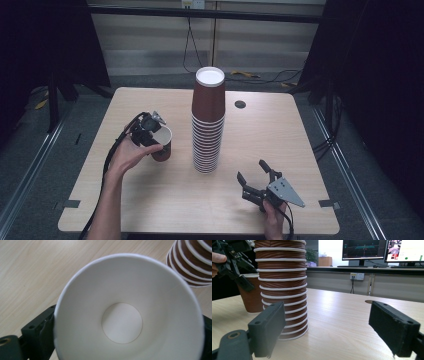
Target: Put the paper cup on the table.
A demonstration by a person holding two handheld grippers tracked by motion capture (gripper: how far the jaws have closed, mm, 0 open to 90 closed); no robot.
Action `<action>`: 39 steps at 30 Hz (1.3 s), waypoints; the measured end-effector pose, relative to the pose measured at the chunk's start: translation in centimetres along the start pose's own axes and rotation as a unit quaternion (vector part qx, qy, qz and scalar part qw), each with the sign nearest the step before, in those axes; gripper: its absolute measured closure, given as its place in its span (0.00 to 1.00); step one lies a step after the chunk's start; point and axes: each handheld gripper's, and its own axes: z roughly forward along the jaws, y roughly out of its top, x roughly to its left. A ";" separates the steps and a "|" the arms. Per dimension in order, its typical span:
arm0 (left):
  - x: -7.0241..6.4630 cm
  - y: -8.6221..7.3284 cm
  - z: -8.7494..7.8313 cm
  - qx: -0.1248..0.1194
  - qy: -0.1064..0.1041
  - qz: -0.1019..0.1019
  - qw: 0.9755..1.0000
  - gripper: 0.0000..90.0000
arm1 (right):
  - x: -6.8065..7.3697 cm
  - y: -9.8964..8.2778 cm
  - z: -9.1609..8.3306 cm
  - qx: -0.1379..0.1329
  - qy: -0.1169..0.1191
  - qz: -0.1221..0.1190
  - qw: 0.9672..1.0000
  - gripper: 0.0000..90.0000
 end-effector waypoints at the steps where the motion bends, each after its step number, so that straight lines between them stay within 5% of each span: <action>1: 0.0 -0.1 0.1 0.001 -0.002 -0.006 1.000 0.04 | 0.0 0.0 0.0 0.001 0.001 0.000 1.000 0.15; 4: -0.1 -0.3 0.3 -0.003 0.003 -0.009 1.000 0.05 | 0.0 0.0 0.0 0.000 0.001 0.000 1.000 0.15; 11: 0.3 -1.2 0.9 -0.009 -0.026 -0.025 0.999 0.09 | 0.0 0.0 0.0 0.000 0.001 -0.001 1.000 0.15; 21: -0.4 -2.9 1.3 -0.055 0.001 -0.026 0.998 0.11 | 0.0 0.0 0.0 -0.001 0.000 -0.001 1.000 0.15; 24: -0.5 -3.6 1.3 -0.079 -0.014 -0.034 0.996 0.14 | 0.0 0.0 0.0 -0.001 0.001 -0.002 1.000 0.15; 34: -1.0 -5.5 1.4 -0.133 -0.007 -0.059 0.989 0.15 | 0.0 0.0 0.0 0.000 0.002 -0.001 1.000 0.15; 39: -1.1 -6.6 1.8 -0.165 -0.016 -0.077 0.983 0.15 | 0.0 0.0 0.0 0.000 0.002 -0.001 1.000 0.15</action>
